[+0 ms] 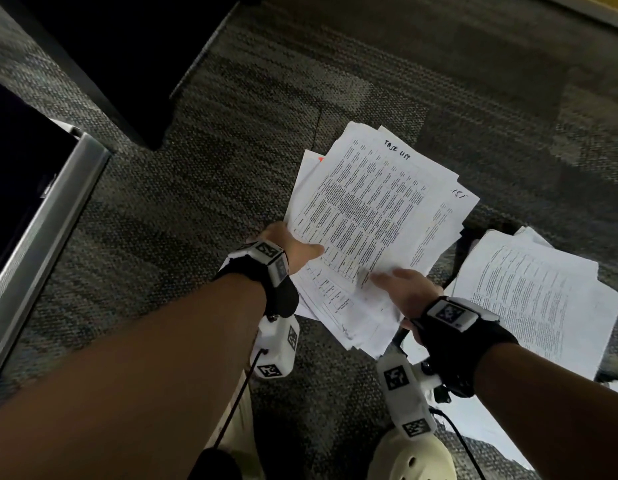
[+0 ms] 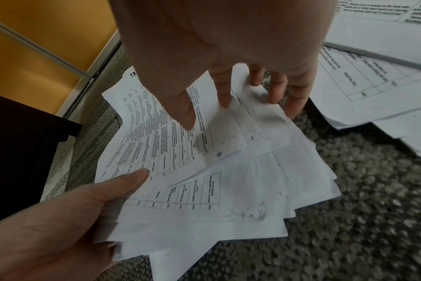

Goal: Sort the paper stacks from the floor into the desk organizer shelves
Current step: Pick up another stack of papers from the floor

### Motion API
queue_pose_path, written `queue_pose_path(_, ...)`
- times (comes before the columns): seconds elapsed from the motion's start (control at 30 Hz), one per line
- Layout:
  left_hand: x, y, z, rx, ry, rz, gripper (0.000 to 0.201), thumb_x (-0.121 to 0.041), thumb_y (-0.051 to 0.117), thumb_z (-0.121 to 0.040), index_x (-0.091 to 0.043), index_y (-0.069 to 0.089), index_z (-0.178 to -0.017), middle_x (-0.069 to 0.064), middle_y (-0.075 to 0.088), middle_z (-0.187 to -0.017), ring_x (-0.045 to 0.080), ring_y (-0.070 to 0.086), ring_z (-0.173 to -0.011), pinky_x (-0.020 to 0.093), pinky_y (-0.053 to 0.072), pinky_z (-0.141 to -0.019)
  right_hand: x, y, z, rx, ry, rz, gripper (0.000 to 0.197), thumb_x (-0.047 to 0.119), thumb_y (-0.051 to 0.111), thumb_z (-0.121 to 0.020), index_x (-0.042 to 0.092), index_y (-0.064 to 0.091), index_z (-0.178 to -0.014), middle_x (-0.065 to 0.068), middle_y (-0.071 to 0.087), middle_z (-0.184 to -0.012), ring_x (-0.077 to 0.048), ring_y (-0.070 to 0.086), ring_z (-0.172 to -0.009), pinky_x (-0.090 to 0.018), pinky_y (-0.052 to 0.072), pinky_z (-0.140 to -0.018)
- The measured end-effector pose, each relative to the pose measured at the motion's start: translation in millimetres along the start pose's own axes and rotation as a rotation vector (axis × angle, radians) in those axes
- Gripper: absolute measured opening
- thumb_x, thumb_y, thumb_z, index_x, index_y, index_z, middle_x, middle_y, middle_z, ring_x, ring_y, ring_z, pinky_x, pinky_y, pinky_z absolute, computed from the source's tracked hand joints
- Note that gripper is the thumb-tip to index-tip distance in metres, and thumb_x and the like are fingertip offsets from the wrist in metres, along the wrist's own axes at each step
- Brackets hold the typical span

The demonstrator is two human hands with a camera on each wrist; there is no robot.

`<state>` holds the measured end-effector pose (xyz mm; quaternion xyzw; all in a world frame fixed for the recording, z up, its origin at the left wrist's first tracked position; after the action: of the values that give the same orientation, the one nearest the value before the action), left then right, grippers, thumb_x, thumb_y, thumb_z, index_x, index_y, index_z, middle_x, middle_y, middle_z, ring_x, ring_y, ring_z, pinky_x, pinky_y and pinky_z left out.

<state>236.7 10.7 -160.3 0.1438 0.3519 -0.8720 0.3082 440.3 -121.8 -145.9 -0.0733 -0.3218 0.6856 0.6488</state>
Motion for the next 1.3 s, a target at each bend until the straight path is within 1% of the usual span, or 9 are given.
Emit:
queue_pose_path(0.2, -9, -12, 21, -0.103, -0.068, 0.024, 0.083, -0.042, 0.079, -0.068, -0.009, 0.040, -0.133, 0.011, 0.052, -0.131, 0.030, 0.055, -0.115, 0.040, 0.047, -0.099, 5, 10, -1, 0.030, -0.008, -0.002, 0.117, 0.082, 0.066, -0.018, 0.039, 0.053, -0.125, -0.006, 0.038, -0.133, -0.032, 0.056, -0.105, -0.043, 0.049, -0.087)
queue_pose_path(0.33, -7, -14, 21, -0.133, -0.078, 0.018, 0.091, -0.038, 0.080, -0.072, -0.008, 0.028, -0.141, 0.012, 0.037, -0.143, 0.031, 0.043, -0.129, 0.040, 0.039, -0.106, 6, 8, 4, 0.018, -0.026, 0.018, 0.108, 0.079, 0.058, -0.026, 0.038, 0.052, -0.126, -0.007, 0.036, -0.124, -0.026, 0.048, -0.088, -0.046, 0.052, -0.084)
queue_pose_path(0.53, -7, -9, 17, 0.040, 0.022, 0.182, 0.040, -0.029, 0.081, -0.074, -0.007, 0.067, -0.104, 0.002, 0.068, -0.100, 0.022, 0.066, -0.092, 0.040, 0.054, -0.092, 5, 8, 2, 0.025, -0.014, 0.029, 0.080, 0.063, 0.069, -0.058, 0.034, 0.050, -0.130, -0.008, 0.031, -0.129, -0.033, 0.053, -0.107, -0.043, 0.052, -0.091)
queue_pose_path(0.67, -14, -10, 25, -0.028, 0.128, 0.190, 0.030, -0.013, 0.075, -0.080, -0.006, 0.065, -0.107, 0.002, 0.066, -0.099, 0.023, 0.065, -0.094, 0.029, 0.054, -0.082, 5, 11, -3, 0.064, 0.004, 0.080, 0.093, 0.069, 0.068, -0.041, 0.033, 0.054, -0.125, -0.005, 0.045, -0.125, -0.028, 0.056, -0.103, -0.037, 0.051, -0.086)
queue_pose_path(0.77, -19, -17, 35, -0.056, 0.166, 0.210, 0.032, -0.012, 0.076, -0.080, -0.008, 0.064, -0.109, 0.000, 0.064, -0.101, 0.019, 0.062, -0.094, 0.026, 0.050, -0.082, 20, 6, 3, 0.137, -0.021, 0.073, 0.054, 0.041, 0.071, -0.078, 0.009, 0.057, -0.120, -0.002, 0.052, -0.089, -0.020, 0.051, -0.074, -0.023, 0.047, -0.060)
queue_pose_path(0.87, -33, -37, 51, -0.076, 0.236, 0.144, 0.034, -0.012, 0.077, -0.079, -0.007, 0.064, -0.111, 0.004, 0.067, -0.106, 0.022, 0.063, -0.097, 0.030, 0.052, -0.085, 38, -4, 14, 0.185, -0.047, 0.136, 0.050, 0.033, 0.056, -0.092, -0.003, 0.054, -0.127, -0.009, 0.049, -0.098, -0.022, 0.045, -0.092, -0.033, 0.043, -0.088)
queue_pose_path(1.07, -77, -100, 100, -0.094, 0.419, -0.087, 0.038, -0.013, 0.078, -0.079, -0.008, 0.065, -0.114, 0.007, 0.068, -0.112, 0.026, 0.064, -0.103, 0.034, 0.052, -0.090, 85, -40, 63, 0.067, -0.160, 0.071, 0.056, 0.032, 0.066, -0.084, -0.001, 0.053, -0.127, -0.010, 0.049, -0.102, -0.024, 0.048, -0.090, -0.041, 0.048, -0.098)
queue_pose_path(1.17, -95, -129, 128, -0.105, 0.457, -0.183, 0.038, -0.014, 0.079, -0.078, -0.010, 0.066, -0.114, 0.006, 0.068, -0.112, 0.027, 0.064, -0.103, 0.035, 0.053, -0.086, 115, -65, 98, -0.049, -0.268, 0.006, 0.034, 0.026, 0.071, -0.082, 0.000, 0.064, -0.102, -0.011, 0.059, -0.093, -0.018, 0.051, -0.070, -0.032, 0.048, -0.071)
queue_pose_path(1.3, -118, -169, 176, -0.140, 0.523, -0.366, 0.025, -0.014, 0.076, -0.077, -0.009, 0.066, -0.100, 0.008, 0.068, -0.101, 0.028, 0.064, -0.092, 0.037, 0.055, -0.079, 148, -96, 156, -0.117, -0.367, -0.018, 0.049, 0.037, 0.076, -0.048, 0.011, 0.067, -0.087, 0.000, 0.071, -0.087, -0.021, 0.067, -0.079, -0.035, 0.057, -0.075)
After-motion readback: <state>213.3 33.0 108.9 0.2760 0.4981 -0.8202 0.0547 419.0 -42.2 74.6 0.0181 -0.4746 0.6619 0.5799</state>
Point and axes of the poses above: each hand's wrist, its own z-axis away from the middle knuckle, its own y-axis out of the palm, x = y × z, the point moved 5 cm from there along -z, towards the middle knuckle
